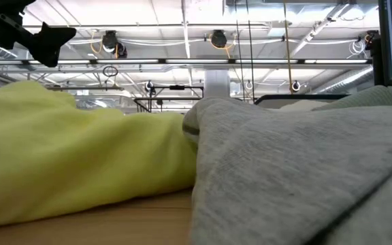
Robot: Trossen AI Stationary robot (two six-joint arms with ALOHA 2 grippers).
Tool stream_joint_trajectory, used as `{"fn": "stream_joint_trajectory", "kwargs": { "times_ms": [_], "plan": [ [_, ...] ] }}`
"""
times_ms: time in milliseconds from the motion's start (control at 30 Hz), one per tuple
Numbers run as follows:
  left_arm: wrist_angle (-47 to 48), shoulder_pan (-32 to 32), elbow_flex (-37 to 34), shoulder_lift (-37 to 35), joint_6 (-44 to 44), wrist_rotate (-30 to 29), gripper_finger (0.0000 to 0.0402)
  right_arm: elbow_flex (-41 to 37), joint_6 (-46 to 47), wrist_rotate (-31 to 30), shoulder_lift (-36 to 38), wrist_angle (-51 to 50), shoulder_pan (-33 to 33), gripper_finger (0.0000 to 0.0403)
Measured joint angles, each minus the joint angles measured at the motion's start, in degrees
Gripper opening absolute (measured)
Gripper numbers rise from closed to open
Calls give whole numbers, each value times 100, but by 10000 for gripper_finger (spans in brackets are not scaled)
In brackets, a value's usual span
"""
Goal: Pick & Place Cloths
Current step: Put the gray sock into the transparent bin
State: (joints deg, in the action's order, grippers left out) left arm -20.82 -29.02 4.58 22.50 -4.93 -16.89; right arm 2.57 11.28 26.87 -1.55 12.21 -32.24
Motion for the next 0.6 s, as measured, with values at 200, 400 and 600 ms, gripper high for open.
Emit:
{"fn": "stream_joint_trajectory", "kwargs": {
  "times_ms": [200, 400, 600],
  "plan": [
    [2, 0, -2, 0, 0, 0, 340, 0, -19, 0, -1, 0, -1, 4],
    [1, 0, -1, 0, 0, 0, 340, 0, -119, -1, 0, 0, 0, 4],
    [2, 0, -2, -1, 0, -1, 340, 1, -169, 0, 0, -1, 0, 4]
  ]
}}
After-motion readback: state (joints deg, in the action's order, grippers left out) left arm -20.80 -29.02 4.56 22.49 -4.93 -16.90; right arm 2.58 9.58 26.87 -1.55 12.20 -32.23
